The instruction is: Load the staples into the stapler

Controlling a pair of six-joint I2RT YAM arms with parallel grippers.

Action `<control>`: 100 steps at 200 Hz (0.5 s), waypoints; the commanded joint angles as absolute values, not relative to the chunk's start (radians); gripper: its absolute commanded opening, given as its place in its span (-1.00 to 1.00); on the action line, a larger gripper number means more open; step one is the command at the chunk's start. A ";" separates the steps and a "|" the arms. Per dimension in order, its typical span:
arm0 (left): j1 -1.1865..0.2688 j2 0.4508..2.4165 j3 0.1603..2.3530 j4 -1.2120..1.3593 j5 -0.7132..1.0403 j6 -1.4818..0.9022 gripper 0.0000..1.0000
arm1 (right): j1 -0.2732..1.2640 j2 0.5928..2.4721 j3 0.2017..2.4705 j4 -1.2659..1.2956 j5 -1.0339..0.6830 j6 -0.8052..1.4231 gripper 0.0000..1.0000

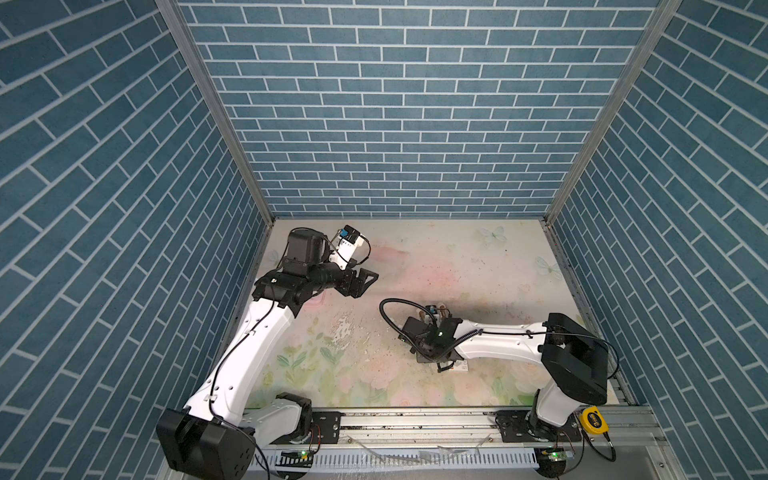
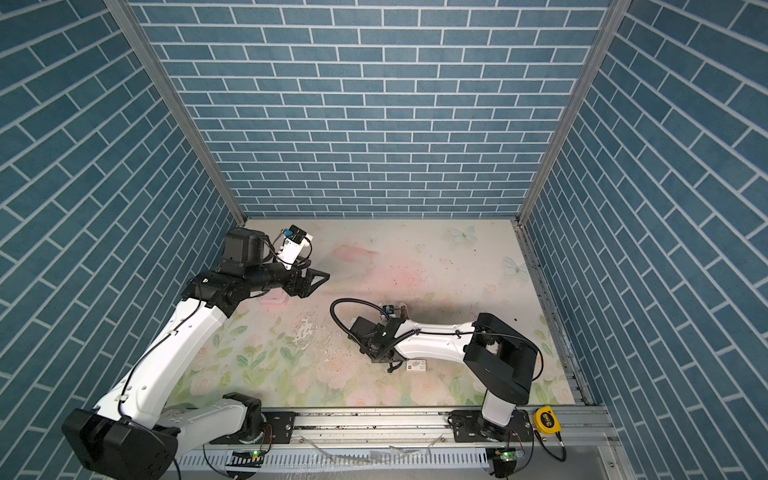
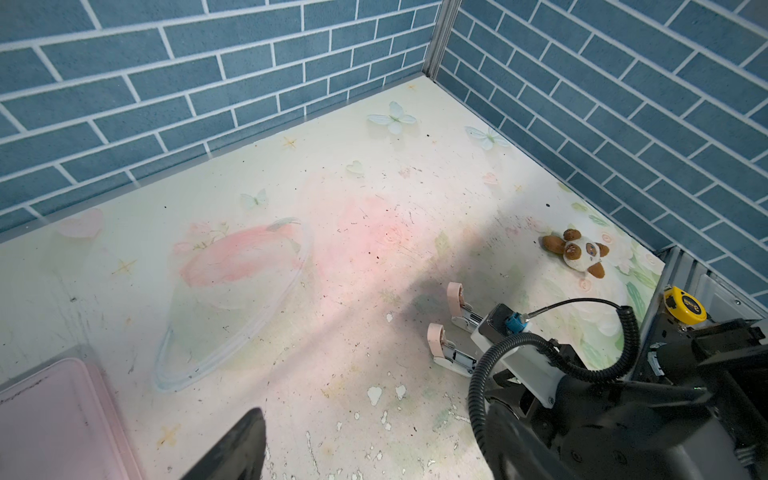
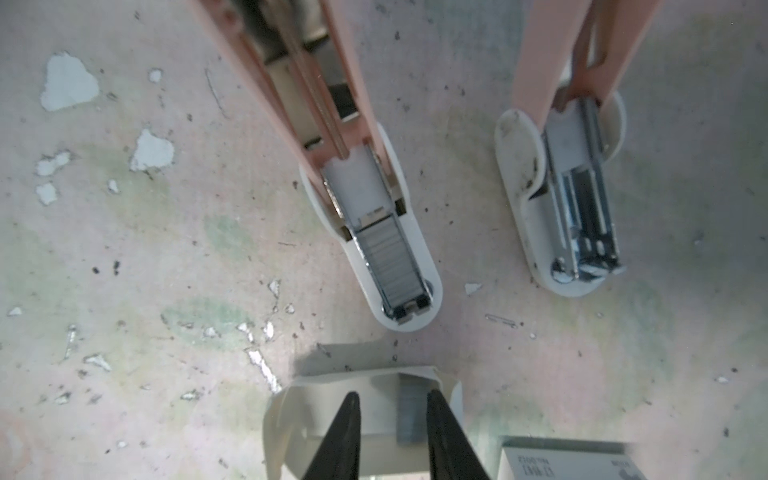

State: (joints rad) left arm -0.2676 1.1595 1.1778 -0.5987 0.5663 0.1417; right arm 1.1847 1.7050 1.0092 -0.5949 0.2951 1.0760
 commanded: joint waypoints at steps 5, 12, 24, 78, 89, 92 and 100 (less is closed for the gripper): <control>-0.261 1.154 1.163 -0.589 0.577 0.133 0.68 | 1.190 1.727 1.018 -0.646 0.330 1.086 -0.40; -0.261 1.154 1.163 -0.589 0.575 0.134 0.68 | 1.188 1.730 1.017 -0.646 0.330 1.085 -0.40; -0.261 1.154 1.161 -0.589 0.575 0.134 0.68 | 1.190 1.732 1.017 -0.650 0.333 1.087 -0.39; -0.261 1.152 1.158 -0.586 0.575 0.133 0.68 | 1.191 1.732 1.013 -0.650 0.341 1.099 -0.36; -0.261 1.152 1.156 -0.586 0.574 0.134 0.68 | 1.190 1.733 1.013 -0.652 0.339 1.100 -0.36; -0.261 1.152 1.155 -0.585 0.574 0.134 0.68 | 1.191 1.735 1.013 -0.651 0.340 1.100 -0.36; -0.261 1.150 1.154 -0.586 0.574 0.135 0.68 | 1.189 1.735 1.015 -0.653 0.341 1.101 -0.35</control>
